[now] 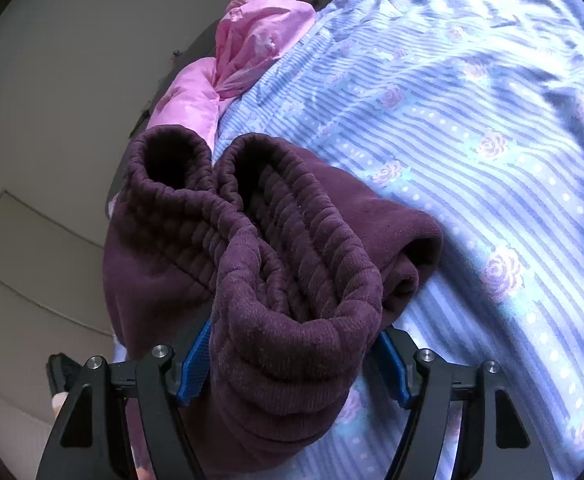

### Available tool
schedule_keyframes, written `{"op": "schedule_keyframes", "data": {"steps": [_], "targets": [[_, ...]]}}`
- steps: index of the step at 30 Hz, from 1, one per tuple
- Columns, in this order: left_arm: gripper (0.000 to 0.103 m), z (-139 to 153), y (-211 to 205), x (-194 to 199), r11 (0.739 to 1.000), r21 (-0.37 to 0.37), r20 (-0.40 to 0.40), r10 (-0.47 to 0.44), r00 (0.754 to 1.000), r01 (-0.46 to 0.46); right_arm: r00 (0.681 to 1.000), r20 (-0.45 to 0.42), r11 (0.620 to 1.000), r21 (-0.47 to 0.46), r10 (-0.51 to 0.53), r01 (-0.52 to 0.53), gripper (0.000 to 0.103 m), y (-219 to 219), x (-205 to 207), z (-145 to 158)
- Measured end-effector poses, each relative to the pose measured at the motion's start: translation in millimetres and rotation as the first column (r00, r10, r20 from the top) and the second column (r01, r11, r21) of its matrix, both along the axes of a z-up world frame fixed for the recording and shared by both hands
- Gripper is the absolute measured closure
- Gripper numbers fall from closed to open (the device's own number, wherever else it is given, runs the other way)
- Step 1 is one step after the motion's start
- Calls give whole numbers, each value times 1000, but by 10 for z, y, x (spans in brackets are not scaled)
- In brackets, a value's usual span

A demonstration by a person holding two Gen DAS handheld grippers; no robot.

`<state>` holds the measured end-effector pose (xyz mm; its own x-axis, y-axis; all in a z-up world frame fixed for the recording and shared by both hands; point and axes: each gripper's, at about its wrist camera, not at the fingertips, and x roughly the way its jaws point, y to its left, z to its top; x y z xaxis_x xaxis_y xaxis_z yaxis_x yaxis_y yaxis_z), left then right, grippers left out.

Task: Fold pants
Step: 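Carry the bundle with the right gripper toward the cream towel at the bed edge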

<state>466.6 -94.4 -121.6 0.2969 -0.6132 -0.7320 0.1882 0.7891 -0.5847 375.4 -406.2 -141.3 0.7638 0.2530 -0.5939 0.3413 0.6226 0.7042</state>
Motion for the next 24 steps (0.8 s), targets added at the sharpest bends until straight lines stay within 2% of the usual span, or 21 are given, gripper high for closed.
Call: {"op": "schedule_keyframes", "data": {"steps": [4, 7, 8, 9, 10, 13, 16, 19, 24], "targets": [[0, -17, -26, 39, 1000, 14, -47, -16, 999, 16, 1000, 12, 999, -40, 9, -9, 34, 32, -8, 22], [0, -1, -66, 99, 1000, 18, -90, -14, 996, 15, 1000, 4, 999, -36, 13, -13, 34, 26, -2, 34], [5, 14, -70, 102, 1000, 10, -96, -2, 995, 3, 1000, 1, 999, -41, 18, -18, 34, 27, 2, 54], [24, 33, -64, 98, 1000, -22, -99, 2, 995, -5, 1000, 1, 999, -46, 27, -26, 35, 36, 9, 90], [29, 82, -57, 80, 999, -35, -97, 21, 995, -24, 999, 7, 998, -60, 37, -36, 36, 35, 9, 123], [40, 243, -88, -2, 999, 0, -20, 33, 999, -33, 996, 32, 987, -143, 78, -73, 40, 89, 2, 287], [45, 348, -92, -82, 999, 18, 32, 42, 999, -43, 992, 56, 973, -211, 110, -96, 42, 151, -55, 420], [48, 470, -83, -211, 998, 44, 97, 35, 995, -39, 989, 66, 956, -273, 134, -111, 44, 218, -131, 517], [49, 753, -50, -417, 998, 60, 171, 10, 985, -21, 983, 117, 944, -315, 142, -99, 45, 256, -332, 741]]}}
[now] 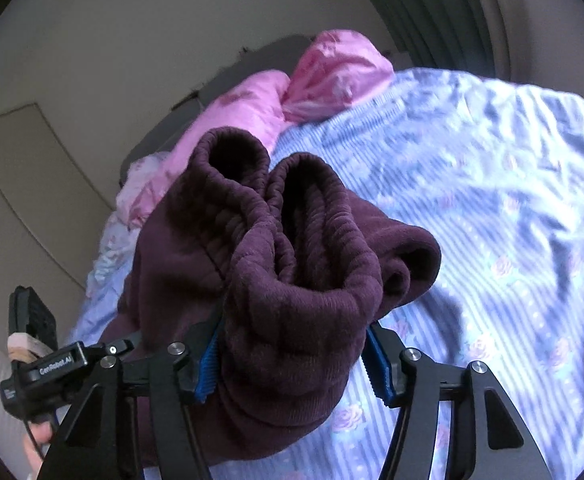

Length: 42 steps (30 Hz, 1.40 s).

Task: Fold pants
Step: 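Carry the bundle with the right gripper toward the cream towel at the bed edge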

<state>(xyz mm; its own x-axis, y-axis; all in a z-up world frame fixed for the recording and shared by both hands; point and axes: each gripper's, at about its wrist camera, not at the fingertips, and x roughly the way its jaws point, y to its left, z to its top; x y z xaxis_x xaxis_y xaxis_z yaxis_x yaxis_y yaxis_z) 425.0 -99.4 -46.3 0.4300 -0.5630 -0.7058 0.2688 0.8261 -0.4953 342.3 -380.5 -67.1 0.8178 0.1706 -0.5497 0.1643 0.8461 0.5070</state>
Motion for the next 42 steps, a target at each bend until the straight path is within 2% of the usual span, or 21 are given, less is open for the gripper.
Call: {"op": "schedule_keyframes", "data": {"steps": [2, 8, 11, 17, 25, 31, 36, 42], "targets": [[49, 154, 15, -75, 1000, 14, 35, -7, 999, 7, 1000, 22, 1000, -6, 5, -5, 45, 32, -90, 122], [49, 557, 170, -267, 1000, -21, 79, -9, 997, 10, 996, 85, 999, -5, 33, -33, 45, 166, -378, 509], [49, 827, 283, -412, 999, -35, 140, -5, 990, 10, 992, 122, 999, -31, 43, -40, 45, 285, -543, 787], [49, 1327, 757, -734, 999, -49, 244, 32, 969, -21, 975, 205, 996, -59, 83, -72, 45, 637, -827, 1283], [49, 1716, 1820, -1143, 992, -48, 338, 128, 933, -118, 942, 269, 980, -78, 199, -185, 45, 1528, -1043, 1690], [49, 1869, 2822, -1410, 973, 6, 389, 209, 897, -229, 909, 303, 958, -62, 286, -280, 45, 2364, -1086, 1737], [48, 1878, 3686, -1593, 942, 64, 395, 280, 875, -330, 878, 311, 925, -13, 364, -379, 45, 3205, -1013, 1618], [48, 1751, 4785, -1705, 885, 145, 402, 357, 843, -443, 820, 286, 853, 20, 495, -522, 45, 4348, -763, 1460]]}}
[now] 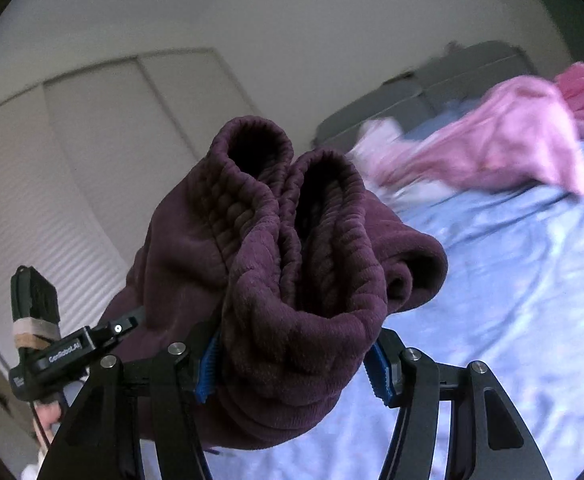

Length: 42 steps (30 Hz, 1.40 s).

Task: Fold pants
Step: 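Carry the bundle with the right gripper toward the cream towel at the bed edge, then lower the pants onto the cream towel and open the right gripper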

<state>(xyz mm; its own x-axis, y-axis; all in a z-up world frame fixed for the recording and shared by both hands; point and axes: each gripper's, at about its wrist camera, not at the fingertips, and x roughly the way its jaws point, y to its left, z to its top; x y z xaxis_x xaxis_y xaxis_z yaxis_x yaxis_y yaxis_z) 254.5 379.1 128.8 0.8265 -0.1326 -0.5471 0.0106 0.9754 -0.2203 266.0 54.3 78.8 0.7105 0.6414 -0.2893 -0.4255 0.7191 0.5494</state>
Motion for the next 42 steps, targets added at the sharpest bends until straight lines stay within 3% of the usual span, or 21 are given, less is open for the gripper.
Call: {"op": "schedule_keyframes", "data": {"steps": [5, 13, 17, 18, 19, 20, 21, 24, 26, 28, 29, 30, 31, 32, 34, 38, 39, 40, 42], "targets": [[48, -255, 876, 158, 997, 5, -28, 75, 997, -75, 996, -20, 996, -15, 86, -86, 45, 881, 189, -174], [48, -768, 1836, 629, 983, 45, -107, 180, 978, -177, 988, -40, 983, -99, 150, -153, 45, 2037, 358, -530], [44, -1454, 2134, 970, 974, -24, -246, 214, 945, -226, 984, -89, 971, -167, 156, -169, 45, 2431, 438, -866], [41, -1687, 2145, 1020, 974, -28, -290, 208, 934, -226, 982, -119, 968, -184, 147, -168, 44, 2479, 449, -985], [30, -1870, 2186, 1046, 970, -36, -310, 218, 926, -241, 979, -153, 964, -209, 131, -162, 44, 2504, 469, -1122], [19, -1972, 2209, 990, 961, -30, -281, 256, 925, -275, 977, -177, 960, -229, 119, -158, 43, 2509, 520, -1251], [0, -1998, 2233, 882, 949, 4, -244, 308, 920, -316, 971, -202, 955, -238, 128, -175, 40, 2507, 537, -1363], [0, -2027, 2270, 787, 941, -3, -225, 328, 918, -337, 959, -222, 957, -189, 176, -220, 25, 2430, 692, -1457], [0, -1894, 2125, 749, 933, 93, -214, 359, 909, -347, 940, -271, 953, -164, 206, -256, 19, 2418, 752, -1477], [0, -1707, 1976, 652, 901, 224, -177, 413, 893, -373, 936, -278, 951, -159, 215, -266, 19, 2373, 731, -1449], [0, -1583, 1873, 590, 869, 302, -134, 445, 885, -391, 936, -278, 950, -161, 216, -267, 19, 2349, 698, -1428], [0, -1438, 1749, 496, 842, 360, -70, 453, 889, -401, 933, -280, 948, -155, 226, -276, 19, 2301, 670, -1393], [0, -1318, 1734, 387, 832, 376, -19, 447, 894, -408, 932, -272, 947, -146, 239, -285, 18, 2266, 622, -1363], [0, -1165, 1642, 254, 833, 369, 34, 431, 902, -412, 933, -255, 945, -140, 255, -297, 17, 2238, 536, -1344], [0, -945, 1440, 74, 878, 319, 102, 342, 934, -357, 942, -208, 947, -131, 264, -295, 14, 2114, 406, -1229], [1, -844, 948, 512, 887, 360, 116, 266, 957, -290, 974, -104, 968, -135, 200, -213, 13, 1693, 141, -1000], [8, -887, 854, 685, 891, 351, 100, 271, 957, -288, 985, -86, 974, -156, 153, -165, 13, 1590, 98, -947], [21, -955, 807, 876, 901, 327, 61, 280, 958, -284, 992, -75, 975, -192, 101, -114, 13, 1508, 92, -899], [33, -1092, 703, 1083, 930, 258, -18, 277, 961, -263, 998, -57, 964, -260, 36, -50, 13, 1445, 171, -816]]}}
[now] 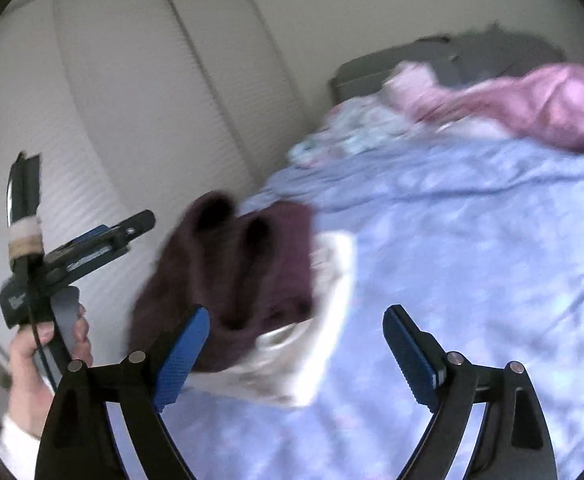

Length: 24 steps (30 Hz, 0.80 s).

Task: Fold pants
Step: 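Lower the pants onto the cream towel and open the right gripper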

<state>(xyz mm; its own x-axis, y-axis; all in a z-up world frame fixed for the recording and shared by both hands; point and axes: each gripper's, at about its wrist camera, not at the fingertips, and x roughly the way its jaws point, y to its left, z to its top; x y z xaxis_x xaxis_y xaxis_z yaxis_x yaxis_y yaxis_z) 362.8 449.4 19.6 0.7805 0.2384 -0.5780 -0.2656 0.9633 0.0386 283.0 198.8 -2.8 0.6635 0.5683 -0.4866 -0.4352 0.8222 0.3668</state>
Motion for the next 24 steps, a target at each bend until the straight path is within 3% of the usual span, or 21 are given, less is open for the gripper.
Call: {"op": "schedule_keyframes", "data": {"steps": [1, 3, 7, 10, 13, 16, 19, 22, 24], "targets": [[42, -70, -4, 101, 998, -57, -19, -7, 1000, 6, 1000, 10, 999, -37, -17, 17, 13, -7, 111, 31], [50, -219, -69, 295, 984, -177, -49, -41, 998, 32, 999, 24, 995, -91, -33, 35, 13, -15, 279, 98], [48, -473, -168, 736, 970, -242, -133, -25, 991, -8, 996, 86, 988, -144, -40, 52, 13, -89, 585, 184], [47, -645, -298, 932, 983, -180, -153, -5, 988, -23, 991, 123, 984, -162, -53, 73, 13, -159, 683, 207], [46, -719, -465, 948, 996, -85, -164, 13, 986, -27, 993, 102, 982, -172, -59, 76, 13, -232, 768, 142], [42, -581, -532, 826, 997, -38, -154, 65, 986, -72, 995, 65, 982, -170, -71, 81, 13, -347, 782, 46], [30, -290, -663, 597, 988, 80, -95, 137, 986, -130, 996, 35, 983, -162, -83, 87, 13, -460, 789, 26], [14, 48, -827, 296, 998, 23, -42, 62, 997, -61, 995, 46, 983, -155, -90, 97, 13, -602, 686, 159], [11, 263, -992, 42, 999, -8, -23, 42, 999, -42, 994, 75, 984, -153, -79, 90, 13, -708, 539, 277]]}}
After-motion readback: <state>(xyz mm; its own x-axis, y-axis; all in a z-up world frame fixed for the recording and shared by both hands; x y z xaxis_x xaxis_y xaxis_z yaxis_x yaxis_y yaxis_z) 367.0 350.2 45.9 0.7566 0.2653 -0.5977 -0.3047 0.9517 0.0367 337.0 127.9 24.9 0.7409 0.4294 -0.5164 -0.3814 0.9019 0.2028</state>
